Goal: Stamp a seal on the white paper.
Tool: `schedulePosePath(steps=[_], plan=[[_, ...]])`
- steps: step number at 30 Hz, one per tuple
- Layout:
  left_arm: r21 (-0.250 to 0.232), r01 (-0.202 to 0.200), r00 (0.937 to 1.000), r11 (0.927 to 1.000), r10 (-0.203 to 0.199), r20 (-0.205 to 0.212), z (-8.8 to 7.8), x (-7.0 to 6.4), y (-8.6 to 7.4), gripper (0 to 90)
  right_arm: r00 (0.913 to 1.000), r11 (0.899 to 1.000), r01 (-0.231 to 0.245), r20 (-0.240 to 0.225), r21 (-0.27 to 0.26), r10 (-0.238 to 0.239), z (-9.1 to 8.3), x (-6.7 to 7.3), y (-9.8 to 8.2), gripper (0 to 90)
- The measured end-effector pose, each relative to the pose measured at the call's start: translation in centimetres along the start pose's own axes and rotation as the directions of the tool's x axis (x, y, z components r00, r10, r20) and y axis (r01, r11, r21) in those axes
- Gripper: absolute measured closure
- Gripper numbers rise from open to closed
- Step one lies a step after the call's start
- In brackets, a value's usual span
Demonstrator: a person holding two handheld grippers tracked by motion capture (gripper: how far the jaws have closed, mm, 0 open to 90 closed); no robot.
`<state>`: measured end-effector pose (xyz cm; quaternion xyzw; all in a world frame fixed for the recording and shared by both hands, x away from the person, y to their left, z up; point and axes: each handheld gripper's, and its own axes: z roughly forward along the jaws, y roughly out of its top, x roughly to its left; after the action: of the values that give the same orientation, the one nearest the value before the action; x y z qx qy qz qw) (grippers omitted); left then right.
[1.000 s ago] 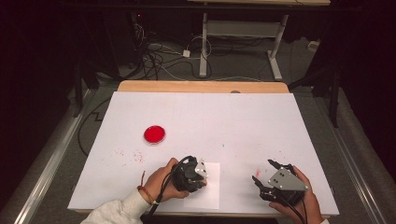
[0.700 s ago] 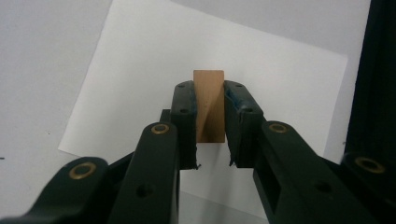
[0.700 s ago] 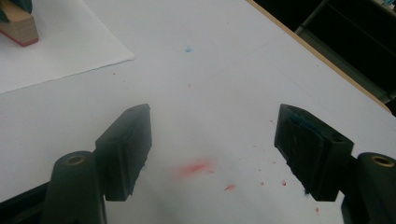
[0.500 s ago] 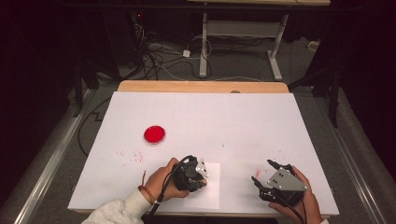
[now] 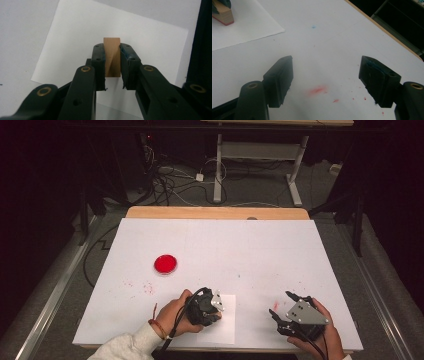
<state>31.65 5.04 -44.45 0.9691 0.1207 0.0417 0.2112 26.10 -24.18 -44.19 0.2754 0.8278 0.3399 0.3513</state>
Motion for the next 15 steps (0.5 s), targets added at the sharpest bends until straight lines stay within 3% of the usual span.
schedulePosePath(steps=[9,15], plan=[[-0.011,0.006,1.0,0.9999,-0.006,0.003,0.08,0.05,-0.16,74.0,1.0,1.0,0.001,0.0,-0.002,-0.001,-0.03,0.01,0.02,28.4],[-0.004,-0.01,0.9997,0.9999,0.01,-0.022,0.03,-0.32,-0.07,74.0,1.0,1.0,0.0,0.001,-0.001,0.0,-0.01,0.0,0.01,28.2]])
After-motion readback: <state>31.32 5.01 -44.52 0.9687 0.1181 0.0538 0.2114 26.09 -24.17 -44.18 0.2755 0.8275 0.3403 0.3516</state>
